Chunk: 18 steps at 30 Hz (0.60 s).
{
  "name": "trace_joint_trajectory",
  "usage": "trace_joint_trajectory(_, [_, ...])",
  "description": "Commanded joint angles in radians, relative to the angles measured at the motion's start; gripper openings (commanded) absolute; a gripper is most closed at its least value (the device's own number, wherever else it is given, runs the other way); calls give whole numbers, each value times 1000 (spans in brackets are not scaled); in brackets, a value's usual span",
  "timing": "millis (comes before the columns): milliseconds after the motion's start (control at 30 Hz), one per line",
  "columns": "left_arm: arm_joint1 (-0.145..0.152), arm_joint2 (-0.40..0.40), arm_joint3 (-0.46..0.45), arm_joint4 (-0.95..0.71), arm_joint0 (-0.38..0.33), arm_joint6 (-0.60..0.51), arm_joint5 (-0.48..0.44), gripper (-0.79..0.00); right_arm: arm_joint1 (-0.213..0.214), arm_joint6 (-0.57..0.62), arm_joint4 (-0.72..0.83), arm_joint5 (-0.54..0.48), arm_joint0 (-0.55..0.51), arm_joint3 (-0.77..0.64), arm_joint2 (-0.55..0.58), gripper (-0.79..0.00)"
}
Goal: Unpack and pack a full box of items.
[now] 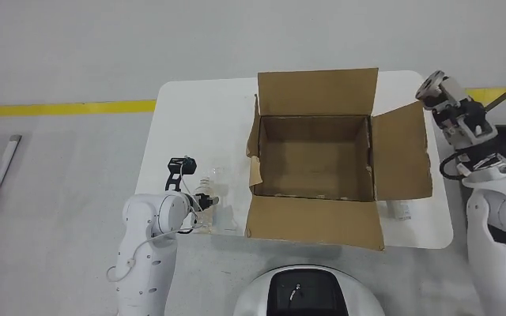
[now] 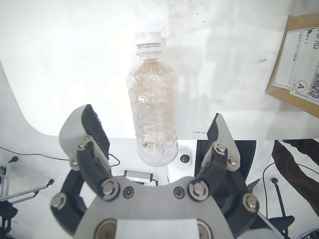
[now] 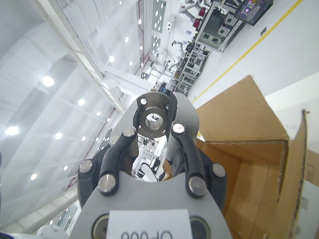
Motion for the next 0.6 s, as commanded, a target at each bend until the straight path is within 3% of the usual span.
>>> trace_joint_trajectory(0, [0,0,0,0,0,0,0,0,1,-24,33,1,-18,-1,26,-785])
trace_joint_trajectory(133, [0,0,0,0,0,0,0,0,6,-72,12,5,-51,-4,77,-785])
trace_joint_trajectory(233, [0,0,0,0,0,0,0,0,14,-103,-109,56,-87,-14,120,-785])
trace_joint_trajectory(367, [0,0,0,0,0,0,0,0,28,-128,-381,143,-143,-57,163,-785])
trace_joint_trajectory(567, [0,0,0,0,0,0,0,0,41,-81,-617,244,-204,-89,141,-785])
